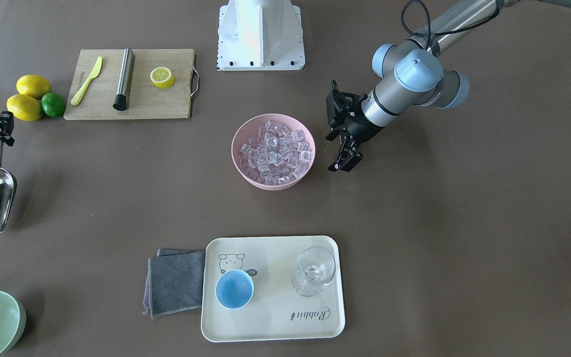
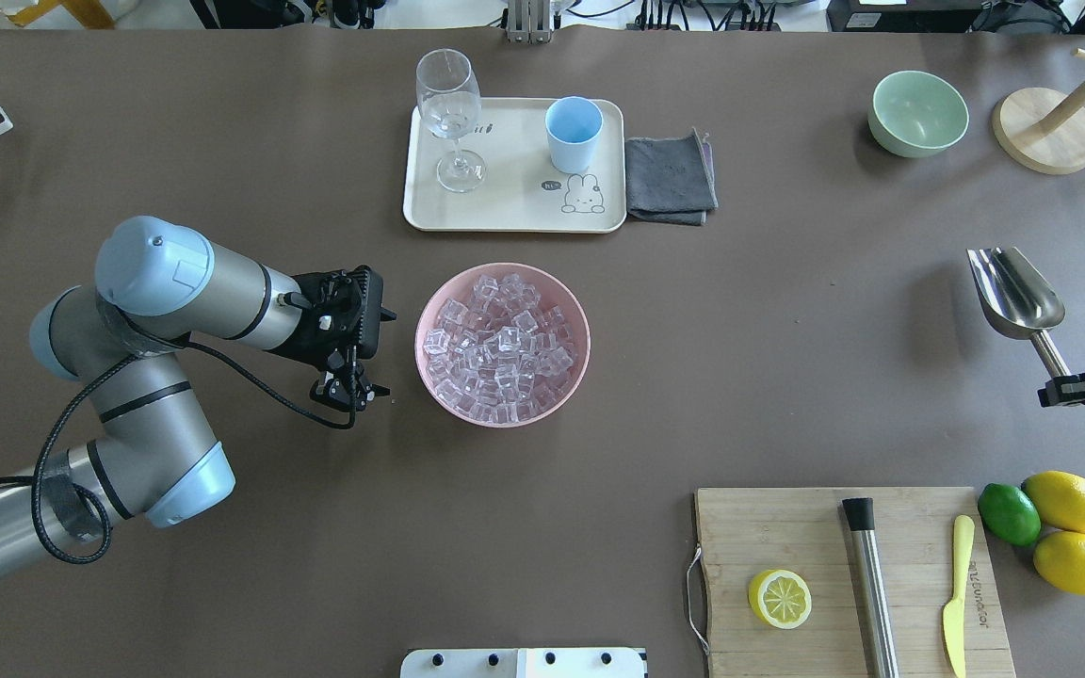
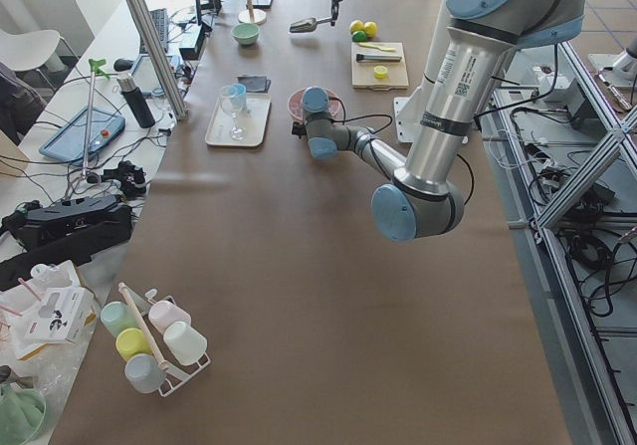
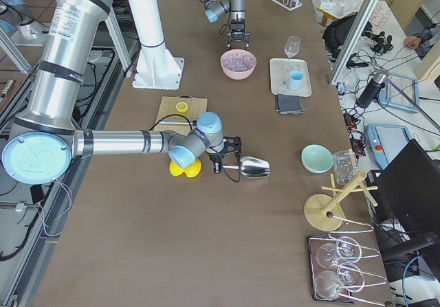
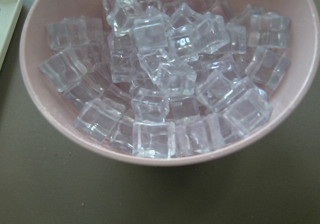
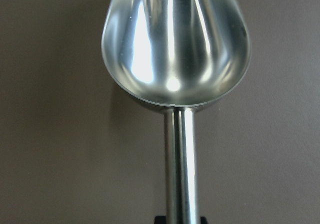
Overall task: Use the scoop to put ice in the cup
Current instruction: 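Move left gripper to the pink bowl rim while right gripper grasps the scoop, then lift the metal scoop with the right gripper and carry it toward the pink bowl, then dip the scoop into the ice with right gripper while left gripper holds bowl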
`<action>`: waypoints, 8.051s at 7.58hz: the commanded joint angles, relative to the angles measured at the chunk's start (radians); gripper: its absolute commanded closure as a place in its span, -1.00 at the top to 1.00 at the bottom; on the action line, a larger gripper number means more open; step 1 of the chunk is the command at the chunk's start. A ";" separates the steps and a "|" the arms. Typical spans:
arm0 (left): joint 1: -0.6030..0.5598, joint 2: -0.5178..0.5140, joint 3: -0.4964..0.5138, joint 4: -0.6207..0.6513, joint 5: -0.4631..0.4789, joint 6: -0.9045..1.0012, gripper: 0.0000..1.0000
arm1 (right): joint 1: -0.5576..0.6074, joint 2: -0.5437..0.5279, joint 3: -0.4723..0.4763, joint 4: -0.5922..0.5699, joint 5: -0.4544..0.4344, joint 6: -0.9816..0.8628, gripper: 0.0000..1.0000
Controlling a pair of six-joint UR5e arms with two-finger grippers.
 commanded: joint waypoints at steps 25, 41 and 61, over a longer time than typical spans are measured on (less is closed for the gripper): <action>0.030 -0.076 0.063 -0.004 0.000 -0.156 0.98 | -0.246 1.209 0.109 -1.678 -0.283 -1.221 -1.00; 0.028 -0.071 0.063 -0.005 -0.002 -0.158 0.98 | -0.414 1.395 -0.203 -1.748 -0.473 -1.098 -1.00; 0.025 -0.070 0.062 -0.005 -0.003 -0.156 0.98 | -0.437 0.950 -0.050 -0.843 -0.490 -1.009 -1.00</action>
